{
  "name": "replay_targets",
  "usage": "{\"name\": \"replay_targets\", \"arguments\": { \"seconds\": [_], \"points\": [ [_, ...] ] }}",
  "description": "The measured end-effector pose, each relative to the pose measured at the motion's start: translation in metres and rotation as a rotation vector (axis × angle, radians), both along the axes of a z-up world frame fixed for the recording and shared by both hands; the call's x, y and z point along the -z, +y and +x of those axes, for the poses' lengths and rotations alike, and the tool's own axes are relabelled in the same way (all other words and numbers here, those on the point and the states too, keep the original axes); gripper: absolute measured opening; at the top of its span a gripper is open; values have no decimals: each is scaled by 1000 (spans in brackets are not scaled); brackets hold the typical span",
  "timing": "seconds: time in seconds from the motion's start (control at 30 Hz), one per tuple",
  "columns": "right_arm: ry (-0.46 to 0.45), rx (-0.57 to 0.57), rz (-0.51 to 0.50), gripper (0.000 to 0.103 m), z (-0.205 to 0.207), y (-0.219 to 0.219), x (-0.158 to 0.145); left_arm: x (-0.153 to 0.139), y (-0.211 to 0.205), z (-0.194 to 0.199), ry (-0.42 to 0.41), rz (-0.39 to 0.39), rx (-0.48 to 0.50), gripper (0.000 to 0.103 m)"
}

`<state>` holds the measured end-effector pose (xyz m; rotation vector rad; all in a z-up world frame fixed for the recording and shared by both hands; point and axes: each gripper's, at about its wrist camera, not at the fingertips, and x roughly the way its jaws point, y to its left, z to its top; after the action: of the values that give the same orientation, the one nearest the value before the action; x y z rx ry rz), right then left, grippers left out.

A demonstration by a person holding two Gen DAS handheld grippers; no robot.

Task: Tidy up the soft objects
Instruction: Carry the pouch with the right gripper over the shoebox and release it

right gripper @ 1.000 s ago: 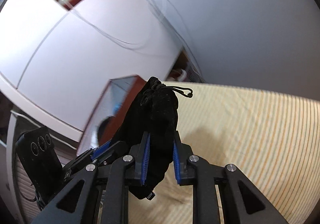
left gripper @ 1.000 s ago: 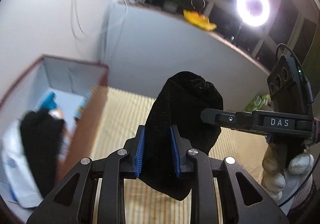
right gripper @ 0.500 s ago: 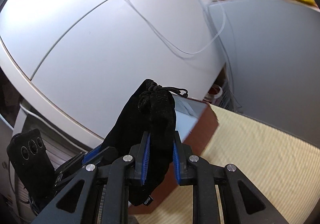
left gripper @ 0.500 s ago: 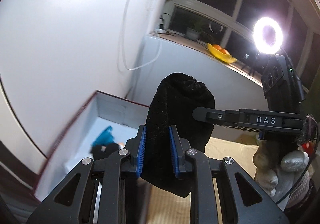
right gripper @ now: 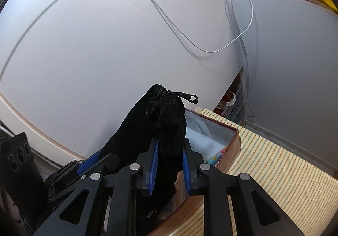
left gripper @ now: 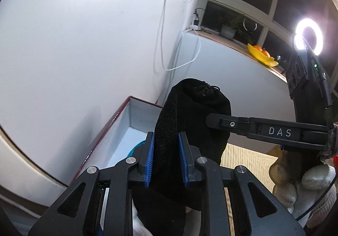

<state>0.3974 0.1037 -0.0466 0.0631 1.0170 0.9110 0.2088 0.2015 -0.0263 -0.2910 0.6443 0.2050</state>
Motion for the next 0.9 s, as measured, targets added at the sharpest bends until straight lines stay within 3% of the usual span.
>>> {"name": "replay_targets", "arguments": {
  "seconds": [0.13, 0.17, 0.2, 0.27, 0.73, 0.9],
  "points": [
    [-9, 29, -39, 46, 9, 3, 3, 0, -1, 0, 4, 69, -58, 21],
    [-13, 41, -34, 50, 10, 1, 2, 0, 0, -1, 4, 76, -70, 29],
    [-16, 48, -26, 50, 11, -1, 1, 0, 1, -1, 1, 76, -74, 48],
    [-11, 56, -23, 50, 14, -4, 1, -2, 2, -5, -13, 70, -84, 66],
    [-58, 55, -45, 56, -11, -26, -7, -9, -14, -24, -17, 95, -65, 67],
    [-98, 50, -68, 57, -28, -35, -14, -15, -23, -38, -29, 109, -58, 71]
  ]
}}
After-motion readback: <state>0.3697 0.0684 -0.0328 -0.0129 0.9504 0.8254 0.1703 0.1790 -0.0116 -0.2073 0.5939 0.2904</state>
